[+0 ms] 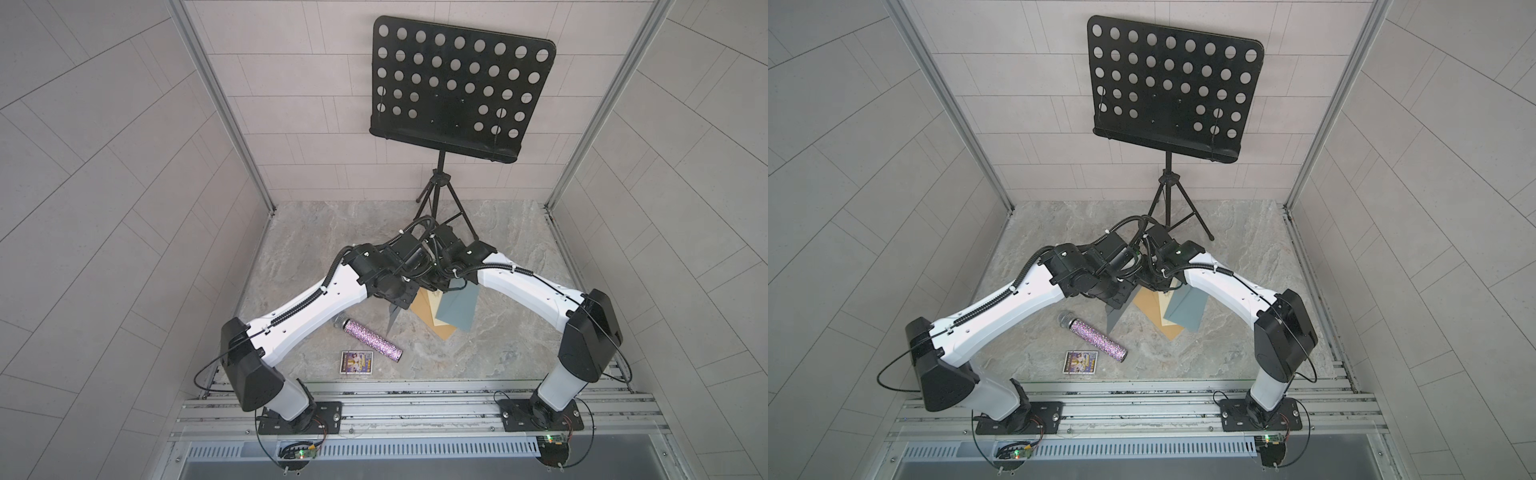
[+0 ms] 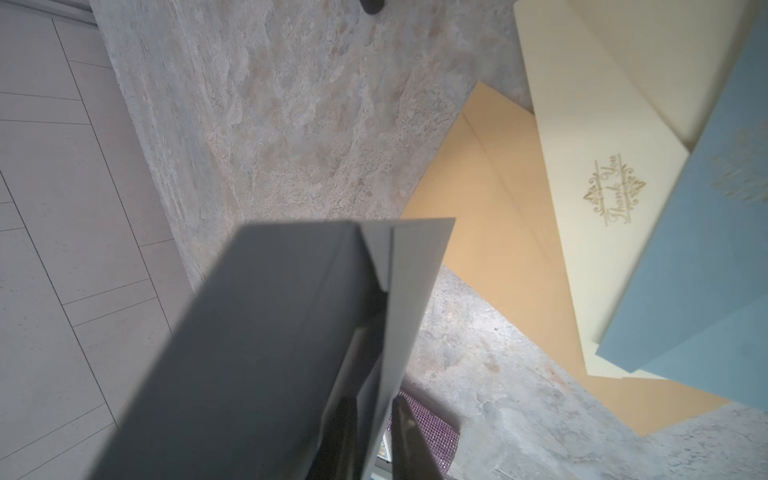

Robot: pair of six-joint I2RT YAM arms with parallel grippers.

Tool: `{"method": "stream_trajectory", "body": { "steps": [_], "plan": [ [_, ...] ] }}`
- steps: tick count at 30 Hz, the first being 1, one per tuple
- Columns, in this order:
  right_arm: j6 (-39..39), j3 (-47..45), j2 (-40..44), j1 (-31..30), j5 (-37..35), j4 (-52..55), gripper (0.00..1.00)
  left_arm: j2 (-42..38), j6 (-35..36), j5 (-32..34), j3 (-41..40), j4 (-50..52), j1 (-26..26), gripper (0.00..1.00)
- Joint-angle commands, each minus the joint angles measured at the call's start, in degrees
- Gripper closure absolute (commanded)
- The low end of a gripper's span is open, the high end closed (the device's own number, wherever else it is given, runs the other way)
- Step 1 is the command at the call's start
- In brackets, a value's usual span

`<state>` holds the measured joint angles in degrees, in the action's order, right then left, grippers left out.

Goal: Take the letter paper out of the envelope
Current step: Take out the letter paper from the envelope.

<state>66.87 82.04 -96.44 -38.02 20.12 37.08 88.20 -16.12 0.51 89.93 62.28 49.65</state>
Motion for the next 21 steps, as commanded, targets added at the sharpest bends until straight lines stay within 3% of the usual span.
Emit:
{"method": "stream_trajectory", "body": {
  "steps": [1, 5, 13, 14, 16, 18, 19, 21],
  "plan": [
    [2.88, -0.84, -0.11, -1.24, 1.53, -0.19, 0.81, -0.55, -1.46, 1.77, 2.05, -3.05, -0.20, 1.00],
    [7.27, -3.98, 1.18, -1.64, 3.68, -5.84, 0.82, -1.73, -4.10, -1.36, 0.92, -4.87, -2.59, 1.00],
    [5.93, -5.12, 2.77, -0.78, 0.83, -2.58, 0.85, -3.12, -4.18, -0.42, 0.42, -5.62, -2.84, 1.00],
    [5.62, -5.75, 3.18, -0.28, 0.41, -2.54, 0.87, -3.31, -4.34, -0.41, 0.42, -5.51, -2.81, 1.00],
    [5.02, -6.24, 4.16, 0.55, -0.29, -2.54, 1.00, -3.66, -4.54, -0.01, 0.10, -5.53, -2.83, 1.00],
    [3.93, -5.36, 5.26, 0.71, -2.09, -1.79, 1.00, -4.04, -5.14, 1.79, -0.90, -5.60, -2.89, 1.00],
    [3.20, -4.23, 5.68, 0.65, -3.27, -0.21, 1.00, -4.09, -5.59, 2.68, -1.45, -5.50, -2.97, 0.98],
    [2.08, -2.05, 5.54, 0.61, -4.76, 3.38, 1.00, -4.08, -6.68, 2.92, -1.99, -5.25, -3.32, 0.71]
  ]
}}
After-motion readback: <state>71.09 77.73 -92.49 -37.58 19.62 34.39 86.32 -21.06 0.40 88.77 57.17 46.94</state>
